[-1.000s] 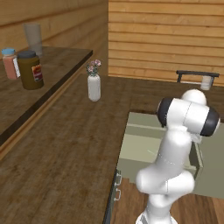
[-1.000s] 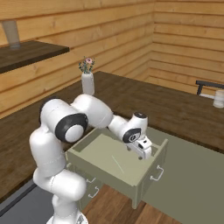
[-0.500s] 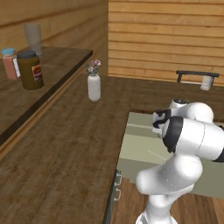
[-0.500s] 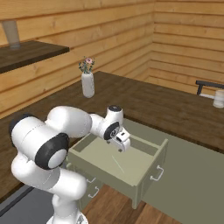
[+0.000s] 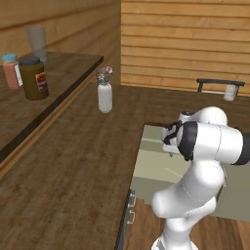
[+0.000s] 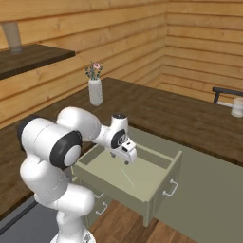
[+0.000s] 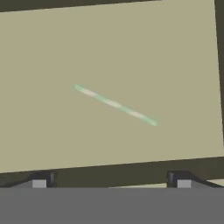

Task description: Take a straw from the drawer in front and place it inside the glass cup on the dining counter.

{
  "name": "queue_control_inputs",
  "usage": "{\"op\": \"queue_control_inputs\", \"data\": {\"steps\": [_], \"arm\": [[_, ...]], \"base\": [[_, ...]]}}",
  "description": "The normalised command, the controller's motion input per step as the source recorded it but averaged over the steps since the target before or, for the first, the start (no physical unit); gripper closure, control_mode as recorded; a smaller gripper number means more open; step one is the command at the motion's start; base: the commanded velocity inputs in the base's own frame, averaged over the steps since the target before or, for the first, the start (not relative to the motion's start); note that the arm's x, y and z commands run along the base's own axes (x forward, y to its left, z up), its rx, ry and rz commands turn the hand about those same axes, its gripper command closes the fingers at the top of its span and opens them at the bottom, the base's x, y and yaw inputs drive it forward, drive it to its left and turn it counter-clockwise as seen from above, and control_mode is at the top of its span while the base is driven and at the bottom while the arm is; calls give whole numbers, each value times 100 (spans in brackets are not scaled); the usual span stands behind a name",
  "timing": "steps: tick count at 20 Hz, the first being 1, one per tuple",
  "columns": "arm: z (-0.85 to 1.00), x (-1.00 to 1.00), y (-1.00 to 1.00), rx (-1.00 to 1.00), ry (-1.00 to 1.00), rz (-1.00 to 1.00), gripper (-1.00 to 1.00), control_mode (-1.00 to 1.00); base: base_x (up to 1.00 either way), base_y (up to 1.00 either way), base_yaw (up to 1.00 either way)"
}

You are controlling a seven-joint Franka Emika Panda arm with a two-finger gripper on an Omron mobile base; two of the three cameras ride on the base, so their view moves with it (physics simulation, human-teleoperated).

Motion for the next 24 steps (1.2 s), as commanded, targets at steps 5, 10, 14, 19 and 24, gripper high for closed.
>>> {"op": "queue_control_inputs", "data": {"steps": [5,10,14,19,24], "arm": [[-33,15,0,0,7,5,-100,-100],[-41,0,0,0,0,6,-100,-100],[-46,9,0,0,0,6,-100,-100],[-40,37,0,0,0,6,-100,-100],[-30,30,-1,0,0,6,-100,-100]], "base": [[0,0,0],[0,0,0],[0,0,0],[0,0,0],[0,0,0]]}}
